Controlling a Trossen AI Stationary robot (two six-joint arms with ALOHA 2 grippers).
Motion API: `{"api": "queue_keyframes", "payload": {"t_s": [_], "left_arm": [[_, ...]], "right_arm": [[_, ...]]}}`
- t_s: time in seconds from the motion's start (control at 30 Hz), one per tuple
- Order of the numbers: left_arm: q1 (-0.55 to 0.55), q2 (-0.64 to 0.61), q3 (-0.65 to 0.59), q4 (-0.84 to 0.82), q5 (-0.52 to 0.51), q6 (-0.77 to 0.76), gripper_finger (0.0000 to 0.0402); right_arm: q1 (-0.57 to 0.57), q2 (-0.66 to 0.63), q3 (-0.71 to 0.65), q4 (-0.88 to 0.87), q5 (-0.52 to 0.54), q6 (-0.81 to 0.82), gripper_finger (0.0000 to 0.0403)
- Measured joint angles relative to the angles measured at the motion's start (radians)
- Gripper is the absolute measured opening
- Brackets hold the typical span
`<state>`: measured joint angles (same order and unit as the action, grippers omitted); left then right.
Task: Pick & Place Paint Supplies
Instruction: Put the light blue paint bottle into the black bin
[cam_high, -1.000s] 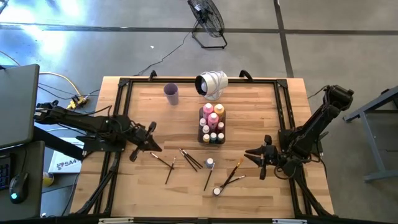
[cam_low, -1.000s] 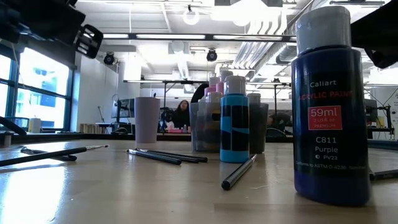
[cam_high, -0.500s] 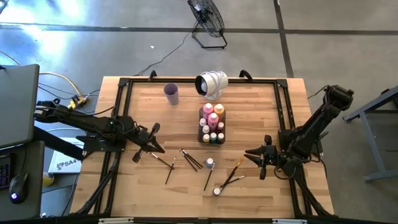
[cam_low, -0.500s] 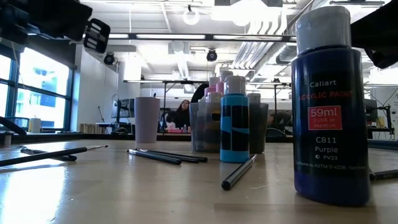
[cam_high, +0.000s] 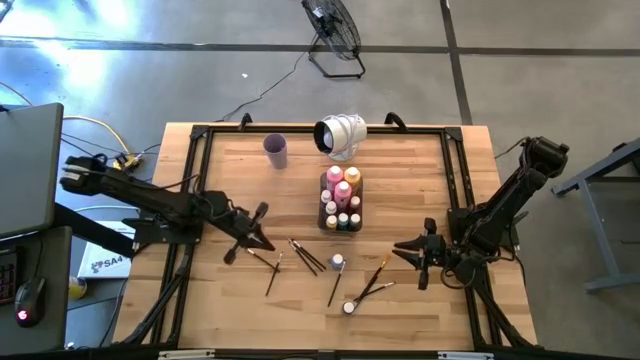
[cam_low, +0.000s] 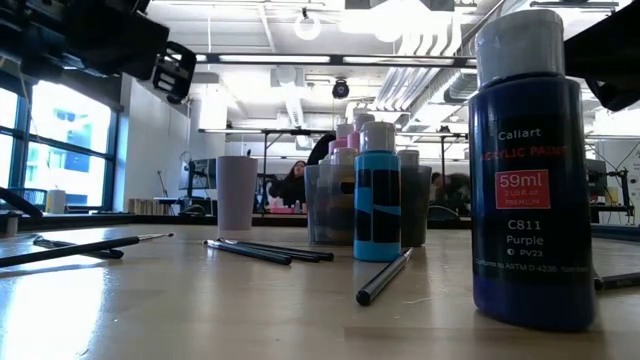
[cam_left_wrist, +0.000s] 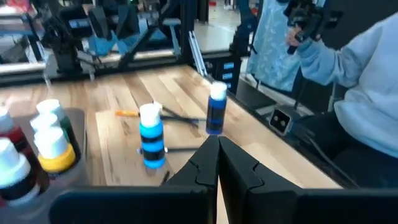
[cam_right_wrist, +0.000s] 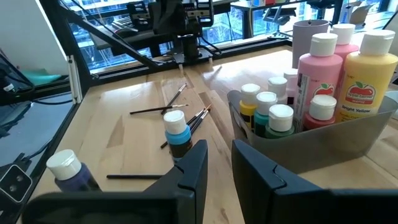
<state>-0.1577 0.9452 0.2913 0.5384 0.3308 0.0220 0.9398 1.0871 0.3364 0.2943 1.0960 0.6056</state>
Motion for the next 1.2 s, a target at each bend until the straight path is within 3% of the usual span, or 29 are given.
{"api": "queue_keyframes", "payload": {"t_s": [0.4, 0.77, 1.2], "left_arm": [[0.0, 0.203, 0.009, 0.25, -0.015, 0.031, 0.0016], [0.0, 0.416, 0.172, 0.244, -0.019, 0.027, 0.014], [0.0, 0.496, 0.235, 0.237, -0.078, -0.105, 0.0147]], "right_arm": [[0.0, 0.0, 0.0, -0.01, 0.0, -0.008, 0.0064], [0.0, 0.0, 0.0, -0.011, -0.025, -0.008, 0.0064], [0.0, 0.0, 0.0, -0.017, -0.03, -0.008, 0.0064]]}}
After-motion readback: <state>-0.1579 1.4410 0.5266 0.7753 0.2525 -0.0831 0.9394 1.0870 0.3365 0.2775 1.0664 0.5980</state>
